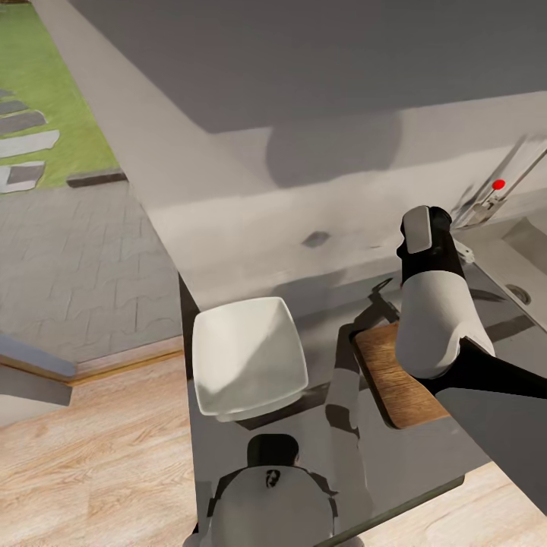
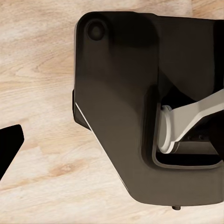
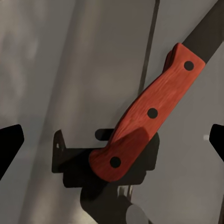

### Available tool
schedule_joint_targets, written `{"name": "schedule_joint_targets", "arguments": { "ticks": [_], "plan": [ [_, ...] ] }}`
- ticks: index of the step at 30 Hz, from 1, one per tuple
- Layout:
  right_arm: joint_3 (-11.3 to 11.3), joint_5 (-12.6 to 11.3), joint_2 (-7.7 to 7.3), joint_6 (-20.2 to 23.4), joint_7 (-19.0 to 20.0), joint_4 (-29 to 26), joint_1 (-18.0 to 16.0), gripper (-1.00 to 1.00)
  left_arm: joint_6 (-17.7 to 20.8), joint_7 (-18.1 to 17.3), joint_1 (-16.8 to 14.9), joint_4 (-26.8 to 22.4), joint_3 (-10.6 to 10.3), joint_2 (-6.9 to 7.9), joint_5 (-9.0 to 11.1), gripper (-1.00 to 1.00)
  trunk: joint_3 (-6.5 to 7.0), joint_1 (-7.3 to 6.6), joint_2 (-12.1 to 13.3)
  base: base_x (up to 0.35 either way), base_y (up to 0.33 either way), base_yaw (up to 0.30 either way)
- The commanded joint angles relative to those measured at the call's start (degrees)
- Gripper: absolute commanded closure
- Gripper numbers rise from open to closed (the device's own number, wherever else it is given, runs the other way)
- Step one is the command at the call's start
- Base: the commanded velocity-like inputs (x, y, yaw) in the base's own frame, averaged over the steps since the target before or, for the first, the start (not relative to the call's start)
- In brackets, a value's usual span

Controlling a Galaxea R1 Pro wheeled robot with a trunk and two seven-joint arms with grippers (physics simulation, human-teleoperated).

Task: In the kitchen, take the Vidalia onion out of the sink, dice it on the chopping board with the paring knife, put the diced onion into the bowl on the countertop, then place both the paring knife and the chopping board into the sink.

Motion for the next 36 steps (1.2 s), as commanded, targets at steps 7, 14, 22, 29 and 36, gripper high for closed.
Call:
{"name": "schedule_joint_targets", "arguments": {
  "ticks": [7, 14, 22, 29, 36],
  "plan": [
    [-0.2, -0.1, -0.06, 0.4, -0.2, -0.1, 0.0, -1.0, 0.0, -0.5, 0.0, -0.1, 0.3, -0.06, 0.1, -1.0, -0.19, 0.04, -0.1, 0.0, 0.0, 0.0],
    [-0.2, -0.1, -0.09, 0.4, -0.2, -0.1, 0.0, -1.0, 0.0, -0.5, 0.0, -0.1, 0.3, -0.06, 0.1, -1.0, -0.43, 0.04, -0.1, 0.0, 0.0, 0.0],
    [-0.2, -0.1, -0.16, 0.3, -0.3, -0.2, 0.0, -1.0, 0.0, -0.5, 0.0, -0.1, 0.3, -0.06, 0.1, -1.0, -0.71, 0.04, -0.1, 0.0, 0.0, 0.0],
    [-0.2, -0.1, -0.16, -0.7, -2.1, -0.2, 0.0, -1.0, 0.0, -0.5, 0.0, -0.1, 0.3, -0.06, 0.1, -1.0, -0.96, 0.04, -0.1, 0.0, 0.0, 0.0],
    [-0.2, -0.1, -0.17, -1.2, -2.8, -0.2, 0.0, -1.0, 0.0, -0.5, 0.0, -0.1, 0.3, -0.06, 0.1, -1.0, -1.2, 0.04, -0.1, 0.0, 0.0, 0.0]
  ]
}}
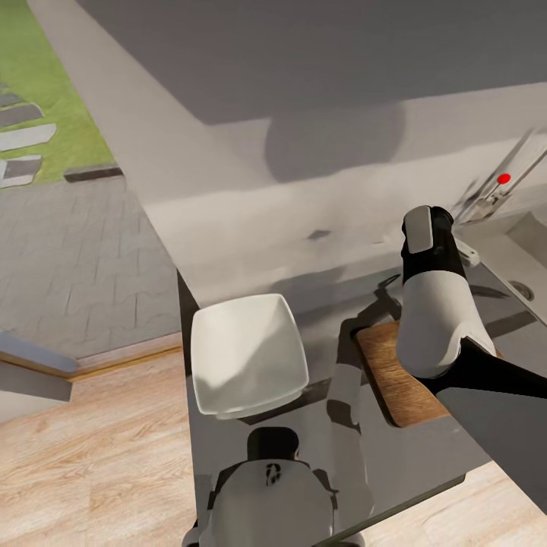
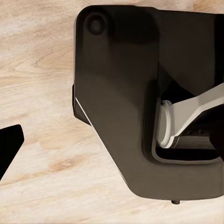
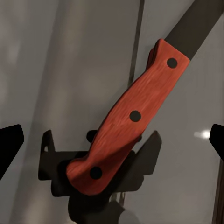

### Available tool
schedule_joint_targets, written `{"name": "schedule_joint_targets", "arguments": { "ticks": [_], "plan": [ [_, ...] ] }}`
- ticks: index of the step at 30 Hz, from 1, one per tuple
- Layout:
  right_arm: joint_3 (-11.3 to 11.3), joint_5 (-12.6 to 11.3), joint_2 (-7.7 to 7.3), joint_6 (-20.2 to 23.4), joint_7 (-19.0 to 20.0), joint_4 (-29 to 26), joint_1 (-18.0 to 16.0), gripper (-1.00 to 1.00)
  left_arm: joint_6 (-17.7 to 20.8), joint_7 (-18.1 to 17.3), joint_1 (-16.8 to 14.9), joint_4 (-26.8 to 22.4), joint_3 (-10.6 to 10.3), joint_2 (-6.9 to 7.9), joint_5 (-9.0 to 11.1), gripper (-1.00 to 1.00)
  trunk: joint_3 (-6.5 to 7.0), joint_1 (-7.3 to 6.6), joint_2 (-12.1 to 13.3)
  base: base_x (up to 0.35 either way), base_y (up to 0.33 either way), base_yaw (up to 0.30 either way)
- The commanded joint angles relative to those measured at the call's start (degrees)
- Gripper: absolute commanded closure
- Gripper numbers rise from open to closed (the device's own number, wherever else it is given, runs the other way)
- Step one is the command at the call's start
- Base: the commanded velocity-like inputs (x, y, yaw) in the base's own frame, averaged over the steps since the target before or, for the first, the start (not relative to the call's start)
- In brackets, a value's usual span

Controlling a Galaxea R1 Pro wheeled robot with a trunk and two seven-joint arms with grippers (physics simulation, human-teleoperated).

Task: In the kitchen, take the Vidalia onion out of the sink, dice it on the chopping board with the paring knife, put the diced onion into the bowl on the countertop, then place both the paring knife and the chopping board into the sink.

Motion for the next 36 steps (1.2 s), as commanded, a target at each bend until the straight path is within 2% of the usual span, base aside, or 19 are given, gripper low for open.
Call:
{"name": "schedule_joint_targets", "arguments": {
  "ticks": [1, 36],
  "plan": [
    [-0.1, -0.1, 0.03, 0.4, -0.2, -0.1, 0.0, -1.0, 0.0, -0.5, 0.0, -0.1, 0.3, -0.06, 0.1, -1.0, -0.11, 0.03, -0.1, 0.0, 0.0, 0.0],
    [0.0, -0.1, 0.03, 0.4, -0.3, -0.1, 0.0, -1.0, 0.0, -0.5, 0.0, 0.0, 0.3, -0.06, 0.1, -1.0, -0.53, 0.03, -0.1, 0.0, 0.0, 0.0]
  ]
}}
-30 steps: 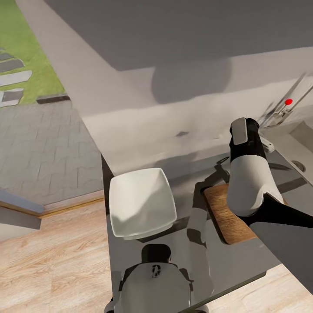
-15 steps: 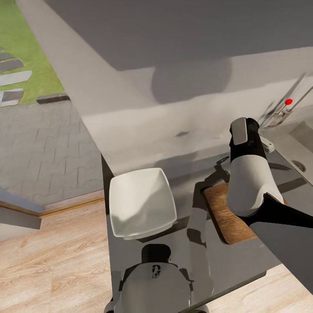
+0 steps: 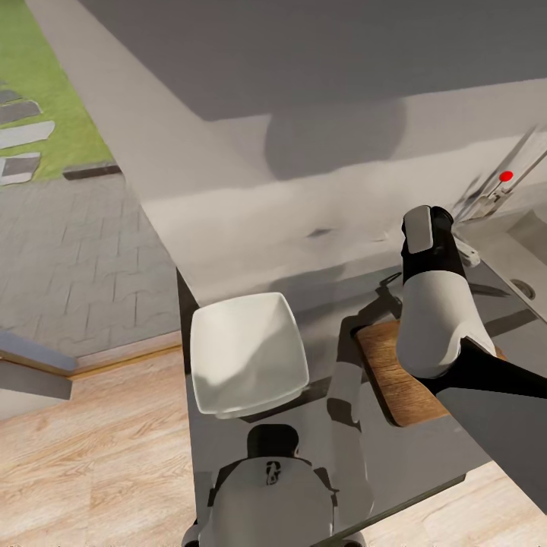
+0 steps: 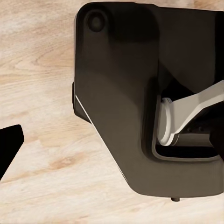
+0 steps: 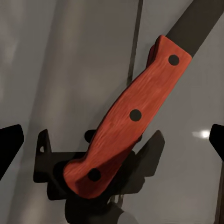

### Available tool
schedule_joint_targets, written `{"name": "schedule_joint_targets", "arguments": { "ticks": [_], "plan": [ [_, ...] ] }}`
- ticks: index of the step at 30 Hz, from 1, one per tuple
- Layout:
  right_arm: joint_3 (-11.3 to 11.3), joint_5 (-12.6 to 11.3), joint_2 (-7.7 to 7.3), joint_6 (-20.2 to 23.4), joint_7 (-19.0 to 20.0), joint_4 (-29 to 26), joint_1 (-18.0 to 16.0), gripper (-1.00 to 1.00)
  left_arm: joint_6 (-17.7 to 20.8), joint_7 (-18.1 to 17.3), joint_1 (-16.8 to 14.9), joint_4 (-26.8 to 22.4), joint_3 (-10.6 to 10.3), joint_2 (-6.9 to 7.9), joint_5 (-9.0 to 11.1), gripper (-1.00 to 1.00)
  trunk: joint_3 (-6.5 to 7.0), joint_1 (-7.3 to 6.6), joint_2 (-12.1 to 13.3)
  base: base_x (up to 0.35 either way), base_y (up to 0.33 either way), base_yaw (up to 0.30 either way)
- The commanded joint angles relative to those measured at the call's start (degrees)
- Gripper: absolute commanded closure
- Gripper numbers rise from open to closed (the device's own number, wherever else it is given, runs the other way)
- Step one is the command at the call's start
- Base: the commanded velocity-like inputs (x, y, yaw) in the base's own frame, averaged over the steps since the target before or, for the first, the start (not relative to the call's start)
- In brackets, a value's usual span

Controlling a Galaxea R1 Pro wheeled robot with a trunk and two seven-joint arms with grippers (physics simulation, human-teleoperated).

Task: In the kitchen, take the Vidalia onion out of the sink, dice it on the chopping board with the paring knife, put the diced onion into the bowl on the countertop, then place both the paring knife and the chopping board into the sink.

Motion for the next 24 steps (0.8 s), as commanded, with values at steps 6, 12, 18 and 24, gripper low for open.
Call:
{"name": "schedule_joint_targets", "arguments": {
  "ticks": [6, 12, 18, 24],
  "plan": [
    [-0.1, -0.1, 0.06, 0.5, -0.3, -0.1, 0.0, -1.0, 0.0, -0.5, 0.0, -0.1, 0.2, -0.06, 0.1, -1.0, -0.45, 0.03, -0.1, 0.0, 0.0, 0.0],
    [0.1, -0.2, 0.11, 0.5, -0.3, -0.1, 0.0, -1.0, 0.0, -0.5, 0.0, -0.1, 0.2, -0.06, 0.1, -1.0, -0.51, 0.03, -0.1, 0.0, 0.0, 0.0],
    [0.0, -0.6, 1.1, 0.4, 0.1, 0.7, 0.0, -1.0, -0.2, -0.5, 0.0, -0.1, 0.2, -0.06, 0.0, -1.0, -0.52, 0.03, -0.1, 0.0, 0.0, 0.0],
    [0.0, -0.6, 1.27, 0.4, 0.2, 0.7, 0.0, -1.0, -0.2, -0.5, 0.0, -0.1, 0.2, -0.06, 0.0, -1.0, -0.52, 0.03, -0.1, 0.0, 0.0, 0.0]
  ]
}}
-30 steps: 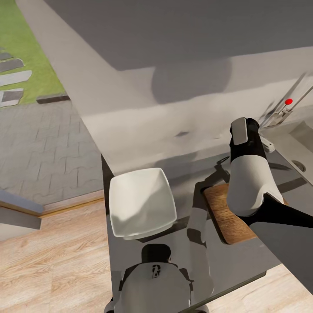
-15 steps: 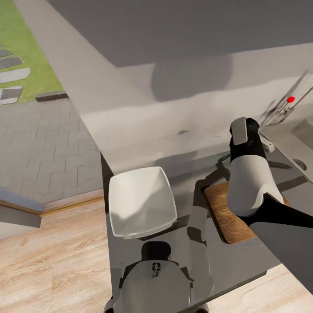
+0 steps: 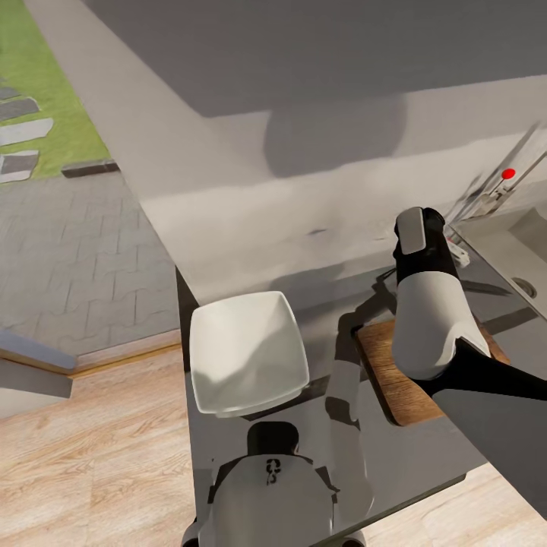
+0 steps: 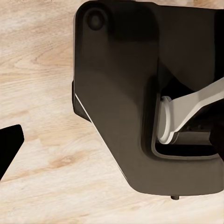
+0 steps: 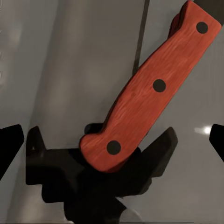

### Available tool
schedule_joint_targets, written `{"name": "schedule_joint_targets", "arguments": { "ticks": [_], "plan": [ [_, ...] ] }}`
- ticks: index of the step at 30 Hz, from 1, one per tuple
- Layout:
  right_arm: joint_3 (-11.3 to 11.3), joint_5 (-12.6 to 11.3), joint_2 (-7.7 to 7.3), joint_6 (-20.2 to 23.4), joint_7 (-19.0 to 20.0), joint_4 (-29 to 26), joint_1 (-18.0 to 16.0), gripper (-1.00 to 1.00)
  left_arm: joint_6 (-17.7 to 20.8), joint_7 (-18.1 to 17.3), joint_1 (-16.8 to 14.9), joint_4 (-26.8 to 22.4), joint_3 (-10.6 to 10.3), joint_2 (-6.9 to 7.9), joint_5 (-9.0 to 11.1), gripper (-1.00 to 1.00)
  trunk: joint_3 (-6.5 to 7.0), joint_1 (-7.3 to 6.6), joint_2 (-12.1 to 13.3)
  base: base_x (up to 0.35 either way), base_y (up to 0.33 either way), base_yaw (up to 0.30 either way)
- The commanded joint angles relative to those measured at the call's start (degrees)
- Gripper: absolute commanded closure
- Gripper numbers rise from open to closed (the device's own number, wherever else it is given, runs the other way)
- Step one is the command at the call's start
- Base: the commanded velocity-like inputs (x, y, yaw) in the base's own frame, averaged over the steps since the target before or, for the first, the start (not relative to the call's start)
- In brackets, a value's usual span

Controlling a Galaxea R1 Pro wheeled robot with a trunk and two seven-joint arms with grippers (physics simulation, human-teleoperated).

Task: In the kitchen, take the Vidalia onion out of the sink, dice it on the chopping board with the paring knife, put the diced onion into the bowl on the countertop, then place both the paring knife and the chopping board into the sink.

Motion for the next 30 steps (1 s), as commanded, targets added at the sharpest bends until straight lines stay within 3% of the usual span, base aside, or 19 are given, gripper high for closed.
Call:
{"name": "schedule_joint_targets", "arguments": {
  "ticks": [1, 30],
  "plan": [
    [-0.1, -0.2, -0.04, 0.5, -0.2, -0.1, 0.0, -1.0, 0.0, -0.5, 0.0, -0.1, 0.3, -0.06, 0.1, -1.0, -0.08, 0.04, -0.1, 0.0, 0.0, 0.0],
    [-0.4, -0.4, -0.81, 0.2, 0.1, -0.1, 0.0, -1.0, 0.0, -0.5, 0.0, 0.3, 0.3, -0.06, 0.1, -1.0, -0.08, 0.04, -0.1, 0.0, 0.0, 0.0]
  ]
}}
